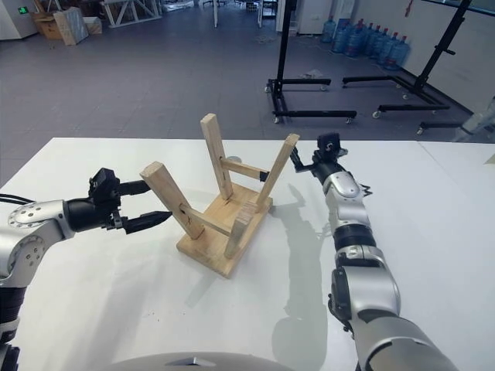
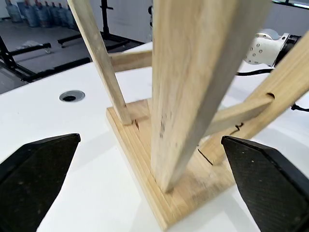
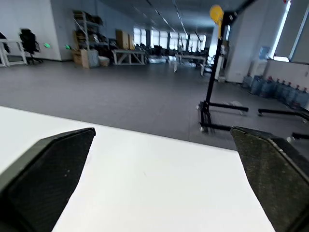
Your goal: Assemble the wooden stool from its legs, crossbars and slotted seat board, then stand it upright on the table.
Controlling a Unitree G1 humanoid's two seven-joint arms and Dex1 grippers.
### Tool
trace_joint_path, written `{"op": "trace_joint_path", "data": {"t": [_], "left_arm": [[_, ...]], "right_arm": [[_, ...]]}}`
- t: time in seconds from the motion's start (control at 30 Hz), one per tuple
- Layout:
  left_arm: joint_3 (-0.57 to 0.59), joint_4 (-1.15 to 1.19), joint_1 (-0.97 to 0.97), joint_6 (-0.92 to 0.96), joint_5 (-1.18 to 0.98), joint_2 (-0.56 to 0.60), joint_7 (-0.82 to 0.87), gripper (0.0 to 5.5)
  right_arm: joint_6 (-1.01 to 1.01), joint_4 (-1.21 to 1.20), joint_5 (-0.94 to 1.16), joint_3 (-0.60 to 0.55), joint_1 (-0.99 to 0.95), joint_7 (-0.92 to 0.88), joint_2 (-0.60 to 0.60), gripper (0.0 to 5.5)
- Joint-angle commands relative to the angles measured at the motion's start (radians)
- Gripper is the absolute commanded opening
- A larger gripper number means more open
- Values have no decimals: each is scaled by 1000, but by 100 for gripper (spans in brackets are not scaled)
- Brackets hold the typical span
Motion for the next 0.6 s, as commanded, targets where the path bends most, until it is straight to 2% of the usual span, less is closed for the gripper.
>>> {"op": "trace_joint_path", "data": {"t": [0.03, 0.17, 0.27, 0.47, 0.6], "left_arm": [[-14, -11, -60, 13, -5, -62, 63, 540], [-9, 60, -138, 2, 12, -161, 168, 540], [-18, 130, -190, -21, 27, -221, 208, 540], [-57, 288, -287, -99, 61, -321, 197, 540], [-71, 470, -382, -198, 107, -334, 123, 540]], "right_arm": [[-95, 27, 25, -8, 1, 146, 7, 517], [-70, -110, 151, -46, 132, 374, -3, 517], [-9, -259, 194, -33, 232, 451, -11, 517], [125, -591, 235, 0, 433, 421, 12, 517], [180, -777, 230, 9, 548, 348, 30, 517]]}}
